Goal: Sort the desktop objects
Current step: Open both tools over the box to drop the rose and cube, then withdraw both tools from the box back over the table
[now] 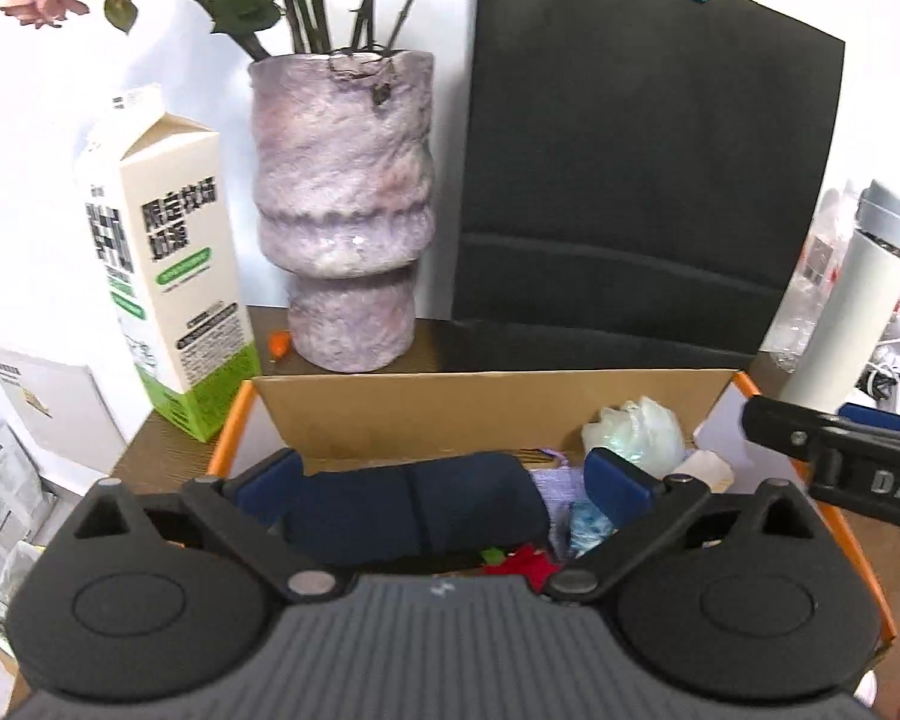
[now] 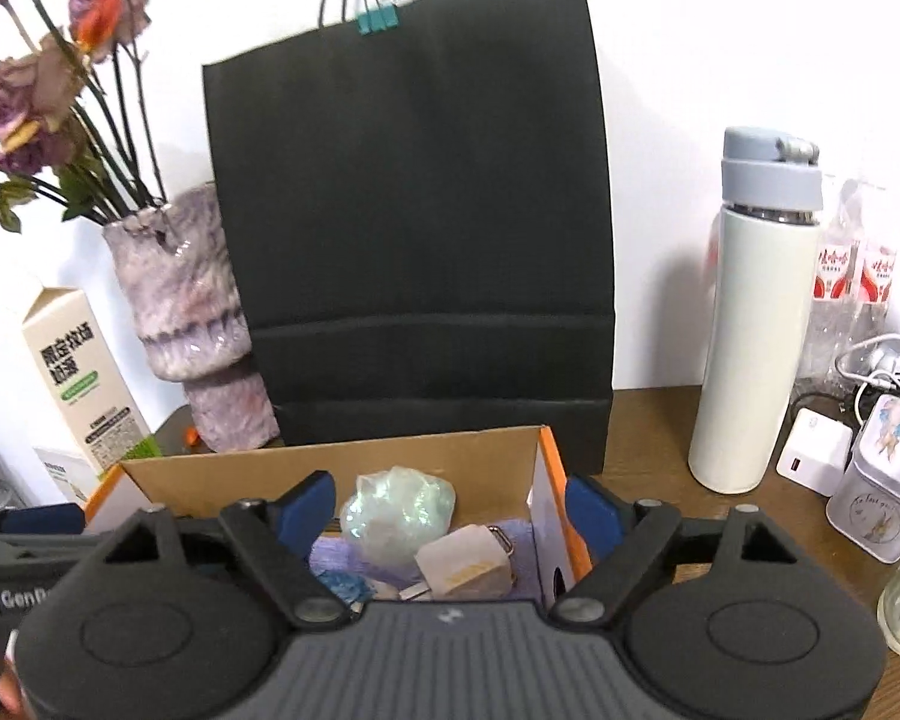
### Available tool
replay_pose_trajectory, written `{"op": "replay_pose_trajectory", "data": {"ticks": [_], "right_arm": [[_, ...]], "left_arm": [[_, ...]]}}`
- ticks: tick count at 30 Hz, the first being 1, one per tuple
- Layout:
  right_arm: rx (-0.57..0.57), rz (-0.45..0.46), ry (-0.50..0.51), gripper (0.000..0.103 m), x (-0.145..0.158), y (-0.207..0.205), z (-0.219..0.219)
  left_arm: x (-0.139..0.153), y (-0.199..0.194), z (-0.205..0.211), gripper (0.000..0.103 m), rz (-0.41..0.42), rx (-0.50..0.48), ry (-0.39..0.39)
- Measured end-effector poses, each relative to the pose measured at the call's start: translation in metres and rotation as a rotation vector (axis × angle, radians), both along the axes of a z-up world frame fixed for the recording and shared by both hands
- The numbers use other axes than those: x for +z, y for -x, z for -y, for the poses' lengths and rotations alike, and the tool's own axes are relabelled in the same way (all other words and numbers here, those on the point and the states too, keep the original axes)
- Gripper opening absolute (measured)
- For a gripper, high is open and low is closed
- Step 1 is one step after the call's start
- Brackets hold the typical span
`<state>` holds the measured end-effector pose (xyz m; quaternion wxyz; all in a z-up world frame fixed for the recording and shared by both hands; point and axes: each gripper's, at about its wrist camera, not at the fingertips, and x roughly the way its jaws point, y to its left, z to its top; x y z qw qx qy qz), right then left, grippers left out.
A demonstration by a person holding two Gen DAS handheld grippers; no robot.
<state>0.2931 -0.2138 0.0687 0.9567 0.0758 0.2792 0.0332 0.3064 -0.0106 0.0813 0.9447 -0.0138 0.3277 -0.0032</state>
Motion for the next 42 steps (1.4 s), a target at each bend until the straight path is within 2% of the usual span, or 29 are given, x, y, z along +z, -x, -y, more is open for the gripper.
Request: {"op": "replay_pose_trajectory", "data": {"ticks": [6,11,13,15,16,18,22,24,27,29,37,39,42], "right_arm": [[0.001,-0.012,0.022,0.083,0.001,-0.002,-0.002],[0.003,0.001,-0.019,0.083,0.011,0.005,0.002],[-0.007,0.013,-0.030,0.083,0.022,0.018,0.001],[0.035,0.079,-0.046,0.083,0.036,0.039,0.000],[0.060,0.109,-0.059,0.084,0.042,0.051,0.000],[0.100,0.129,-0.059,0.087,0.054,0.069,-0.002],[0.102,0.094,0.048,0.087,0.061,0.099,-0.010],[0.126,0.085,0.066,0.087,0.054,0.124,-0.012],[0.143,0.058,0.071,0.087,0.029,0.162,-0.013],[0.107,0.063,0.076,0.087,0.010,0.189,-0.013],[0.053,0.013,0.086,0.087,-0.049,0.290,-0.023],[0.023,-0.006,0.092,0.087,-0.056,0.312,-0.022],[-0.004,-0.005,0.114,0.087,-0.065,0.341,-0.022]], "left_arm": [[-0.005,-0.005,-0.006,0.102,-0.020,0.022,0.005],[0.006,0.003,-0.007,0.102,-0.005,0.020,-0.006],[0.021,0.024,-0.012,0.103,0.066,0.030,-0.014],[0.028,0.045,-0.020,0.103,0.127,0.019,-0.018],[0.027,0.053,-0.026,0.103,0.116,0.022,-0.019],[0.020,0.063,-0.038,0.103,0.044,0.065,-0.017],[0.005,0.112,-0.053,0.103,-0.003,0.088,0.021],[-0.003,0.142,-0.054,0.103,-0.014,0.084,0.032],[-0.016,0.188,-0.045,0.103,-0.006,0.077,-0.018],[-0.025,0.219,-0.037,0.103,-0.003,0.064,-0.042],[-0.048,0.320,-0.016,0.103,0.054,0.006,-0.036],[-0.050,0.332,-0.015,0.103,0.057,-0.005,-0.020],[-0.050,0.346,-0.021,0.103,0.079,0.009,0.052]]}}
